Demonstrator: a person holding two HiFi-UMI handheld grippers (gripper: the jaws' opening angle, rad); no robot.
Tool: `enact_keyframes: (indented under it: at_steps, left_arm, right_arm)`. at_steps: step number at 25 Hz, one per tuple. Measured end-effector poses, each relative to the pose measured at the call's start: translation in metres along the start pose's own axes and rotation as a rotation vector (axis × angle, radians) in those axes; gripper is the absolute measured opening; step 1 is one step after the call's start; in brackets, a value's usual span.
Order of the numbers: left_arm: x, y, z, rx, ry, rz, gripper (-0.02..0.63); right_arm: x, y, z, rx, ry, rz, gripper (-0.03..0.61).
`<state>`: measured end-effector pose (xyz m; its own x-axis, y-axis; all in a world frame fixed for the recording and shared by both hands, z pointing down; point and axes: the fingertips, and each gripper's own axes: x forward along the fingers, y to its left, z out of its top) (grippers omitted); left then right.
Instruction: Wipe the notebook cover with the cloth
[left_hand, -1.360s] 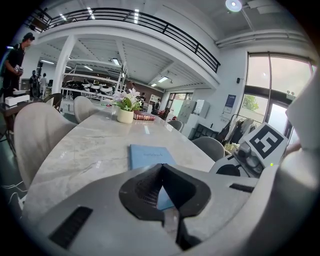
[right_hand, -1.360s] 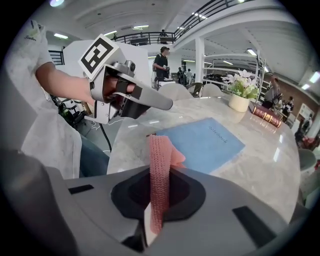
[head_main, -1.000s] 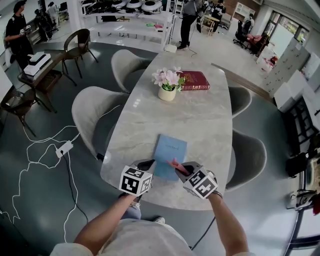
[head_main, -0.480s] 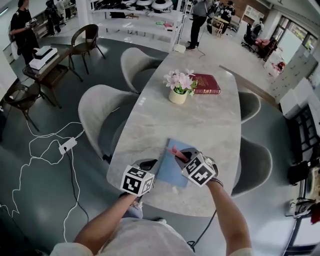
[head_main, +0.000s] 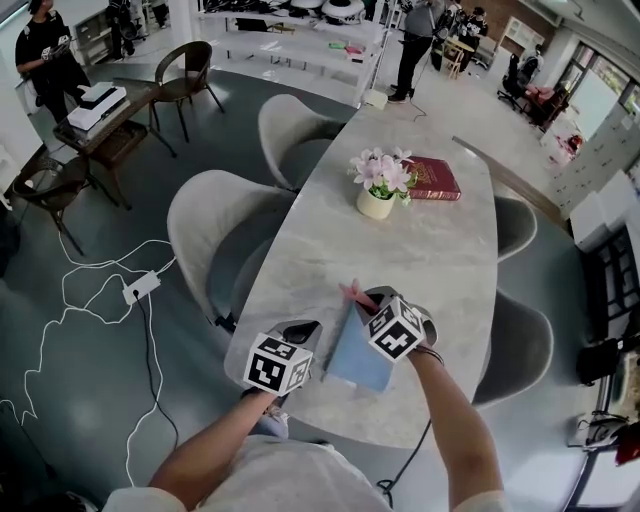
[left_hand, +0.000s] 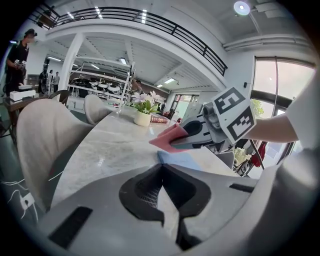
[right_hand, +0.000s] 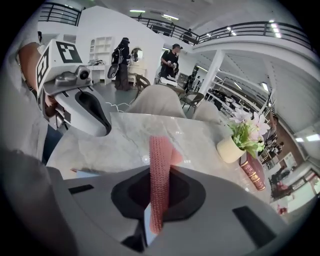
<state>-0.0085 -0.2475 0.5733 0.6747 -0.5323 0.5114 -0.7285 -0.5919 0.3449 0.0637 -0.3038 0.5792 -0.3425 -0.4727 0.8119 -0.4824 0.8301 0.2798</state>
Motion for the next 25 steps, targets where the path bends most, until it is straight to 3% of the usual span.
enact_keyframes:
  at_steps: [9, 25]
  left_arm:
    - [0.003, 0.02, -0.003, -0.014, 0.02, 0.003, 0.007]
    - [0.003, 0.017, 0.0, 0.011, 0.018, 0.0, 0.008]
  right_arm:
    - [0.045, 0.004, -0.011, -0.157, 0.135, 0.068, 0.015]
    - [0.051, 0.033, -0.02, -0.156, 0.152, 0.143, 0.015]
